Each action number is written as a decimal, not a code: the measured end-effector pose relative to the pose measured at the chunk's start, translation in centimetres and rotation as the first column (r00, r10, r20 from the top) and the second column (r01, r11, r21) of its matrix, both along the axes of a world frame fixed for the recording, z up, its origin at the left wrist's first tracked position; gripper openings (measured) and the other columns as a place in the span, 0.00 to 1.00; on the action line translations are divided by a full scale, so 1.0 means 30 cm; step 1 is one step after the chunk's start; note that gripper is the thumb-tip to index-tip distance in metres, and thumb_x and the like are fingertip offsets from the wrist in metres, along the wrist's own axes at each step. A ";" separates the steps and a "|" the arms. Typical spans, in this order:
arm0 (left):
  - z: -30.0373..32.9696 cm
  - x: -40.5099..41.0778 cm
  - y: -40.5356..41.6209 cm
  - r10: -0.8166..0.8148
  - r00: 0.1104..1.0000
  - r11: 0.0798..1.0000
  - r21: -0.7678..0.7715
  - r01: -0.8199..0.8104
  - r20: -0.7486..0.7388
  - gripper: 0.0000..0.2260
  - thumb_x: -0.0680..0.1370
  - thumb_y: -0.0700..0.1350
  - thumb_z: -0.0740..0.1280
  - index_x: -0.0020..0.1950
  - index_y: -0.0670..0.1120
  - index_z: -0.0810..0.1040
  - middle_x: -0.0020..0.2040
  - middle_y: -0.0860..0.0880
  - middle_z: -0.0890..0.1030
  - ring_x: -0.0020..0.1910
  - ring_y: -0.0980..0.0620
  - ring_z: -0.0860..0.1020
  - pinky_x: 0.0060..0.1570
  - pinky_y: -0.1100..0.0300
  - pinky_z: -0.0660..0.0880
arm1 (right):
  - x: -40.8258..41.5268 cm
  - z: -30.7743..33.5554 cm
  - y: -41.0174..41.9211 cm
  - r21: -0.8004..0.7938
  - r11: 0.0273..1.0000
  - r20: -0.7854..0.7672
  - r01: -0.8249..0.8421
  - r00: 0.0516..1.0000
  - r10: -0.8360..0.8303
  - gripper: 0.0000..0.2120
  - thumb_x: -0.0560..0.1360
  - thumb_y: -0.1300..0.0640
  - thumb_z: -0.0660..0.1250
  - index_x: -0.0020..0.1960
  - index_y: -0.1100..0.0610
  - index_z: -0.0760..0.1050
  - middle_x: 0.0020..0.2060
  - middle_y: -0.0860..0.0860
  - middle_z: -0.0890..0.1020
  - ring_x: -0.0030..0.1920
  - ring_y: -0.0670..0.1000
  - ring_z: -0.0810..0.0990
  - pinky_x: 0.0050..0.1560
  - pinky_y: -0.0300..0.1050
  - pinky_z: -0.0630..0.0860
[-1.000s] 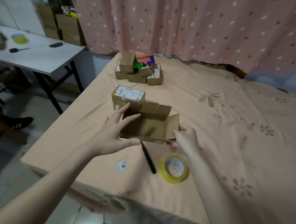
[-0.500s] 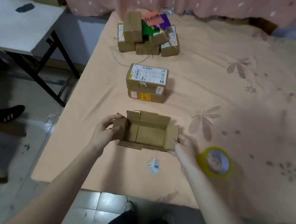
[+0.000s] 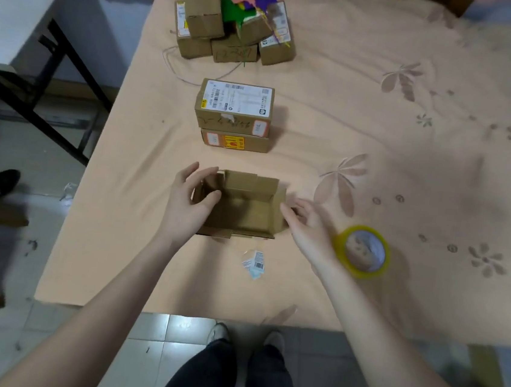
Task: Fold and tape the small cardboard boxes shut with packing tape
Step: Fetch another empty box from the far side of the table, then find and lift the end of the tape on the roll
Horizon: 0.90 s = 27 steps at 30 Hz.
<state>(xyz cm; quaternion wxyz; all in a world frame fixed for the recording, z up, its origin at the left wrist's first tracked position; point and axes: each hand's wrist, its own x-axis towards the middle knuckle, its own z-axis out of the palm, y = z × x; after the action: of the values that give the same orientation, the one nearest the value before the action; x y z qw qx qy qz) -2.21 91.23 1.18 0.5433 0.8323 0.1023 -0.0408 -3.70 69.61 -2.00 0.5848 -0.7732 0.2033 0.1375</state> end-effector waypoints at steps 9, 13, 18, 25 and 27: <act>0.095 -0.038 -0.346 -0.310 0.923 0.946 0.174 0.275 0.227 0.13 0.75 0.35 0.65 0.57 0.46 0.79 0.64 0.50 0.74 0.63 0.57 0.70 0.62 0.75 0.59 | -0.053 0.036 -0.308 -0.293 0.956 0.006 0.023 1.000 -0.022 0.17 0.74 0.61 0.64 0.62 0.57 0.74 0.58 0.52 0.79 0.56 0.49 0.78 0.58 0.43 0.70; 0.018 -0.091 -0.481 -0.355 0.917 0.927 0.193 0.320 0.183 0.16 0.73 0.30 0.61 0.53 0.44 0.81 0.59 0.48 0.77 0.62 0.50 0.73 0.63 0.62 0.66 | -0.144 -0.045 -0.369 -0.378 0.919 -0.016 -0.112 0.993 0.114 0.07 0.73 0.58 0.68 0.42 0.63 0.75 0.39 0.58 0.81 0.44 0.58 0.80 0.46 0.49 0.74; -0.077 -0.128 -0.540 -0.432 0.895 0.868 0.320 0.379 0.112 0.13 0.74 0.31 0.60 0.54 0.40 0.79 0.60 0.47 0.77 0.60 0.48 0.72 0.57 0.69 0.63 | -0.166 -0.132 -0.355 -0.556 0.826 -0.006 -0.090 0.995 0.104 0.18 0.72 0.45 0.69 0.44 0.60 0.71 0.38 0.54 0.78 0.41 0.56 0.78 0.36 0.47 0.69; -0.080 -0.133 -0.546 -0.436 0.891 0.872 0.304 0.384 0.124 0.16 0.74 0.30 0.60 0.57 0.42 0.79 0.58 0.50 0.77 0.57 0.52 0.72 0.55 0.74 0.63 | -0.118 -0.098 -0.352 -0.583 0.812 0.039 -0.014 0.998 0.046 0.19 0.72 0.57 0.66 0.30 0.54 0.57 0.25 0.47 0.64 0.31 0.53 0.67 0.30 0.44 0.54; -0.060 -0.121 -0.542 -0.411 0.900 0.894 0.260 0.366 0.145 0.16 0.74 0.31 0.61 0.57 0.43 0.79 0.54 0.53 0.76 0.54 0.52 0.74 0.53 0.77 0.63 | -0.129 -0.058 -0.378 -0.492 0.869 0.157 0.062 0.987 0.018 0.19 0.70 0.63 0.65 0.30 0.54 0.57 0.25 0.48 0.62 0.29 0.51 0.63 0.30 0.43 0.55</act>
<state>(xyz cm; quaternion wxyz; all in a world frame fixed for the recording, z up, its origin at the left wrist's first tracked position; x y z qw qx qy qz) -5.83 74.97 -0.62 0.4332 0.8920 -0.1169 -0.0549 -7.57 58.28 -3.74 0.3829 -0.9030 0.1942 0.0132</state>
